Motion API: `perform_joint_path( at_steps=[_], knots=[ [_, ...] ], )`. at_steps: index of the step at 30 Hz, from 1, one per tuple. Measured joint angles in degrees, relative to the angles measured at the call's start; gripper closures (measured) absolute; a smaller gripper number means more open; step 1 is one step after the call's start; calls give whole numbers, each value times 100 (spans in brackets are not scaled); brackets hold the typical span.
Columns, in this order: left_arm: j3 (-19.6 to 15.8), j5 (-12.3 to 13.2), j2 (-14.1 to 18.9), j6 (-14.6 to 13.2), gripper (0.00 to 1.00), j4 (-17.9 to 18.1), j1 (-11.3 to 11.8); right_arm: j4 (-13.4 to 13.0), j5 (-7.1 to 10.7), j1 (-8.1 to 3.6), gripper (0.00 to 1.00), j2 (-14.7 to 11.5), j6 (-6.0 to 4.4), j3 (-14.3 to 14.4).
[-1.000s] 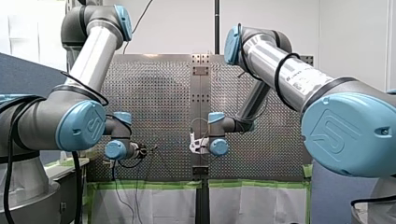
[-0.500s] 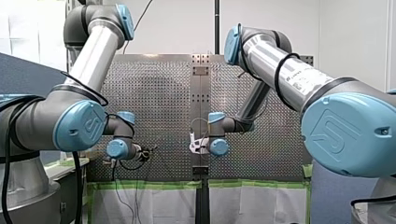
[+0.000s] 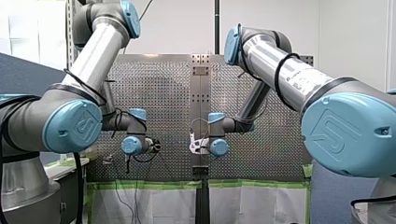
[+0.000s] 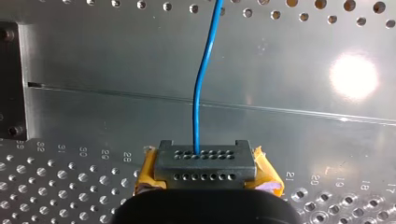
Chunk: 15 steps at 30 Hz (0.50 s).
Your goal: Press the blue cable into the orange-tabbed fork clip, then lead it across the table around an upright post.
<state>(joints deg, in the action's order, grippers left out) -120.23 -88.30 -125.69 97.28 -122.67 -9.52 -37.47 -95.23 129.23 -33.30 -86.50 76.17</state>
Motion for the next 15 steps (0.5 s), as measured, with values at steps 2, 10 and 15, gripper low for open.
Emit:
perform_joint_path(
  at_steps=[2, 10, 15],
  knots=[
    [37, -96, -1, 94, 0, -2, -95, 1, -2, 0, 100, 1, 0, 0],
    [82, -523, -25, 316, 0, 11, -523, 2, -3, -6, 100, 13, 0, 0],
    [130, -755, -43, 342, 0, 15, -755, -3, -5, -15, 100, 18, 0, 0]
  ],
)
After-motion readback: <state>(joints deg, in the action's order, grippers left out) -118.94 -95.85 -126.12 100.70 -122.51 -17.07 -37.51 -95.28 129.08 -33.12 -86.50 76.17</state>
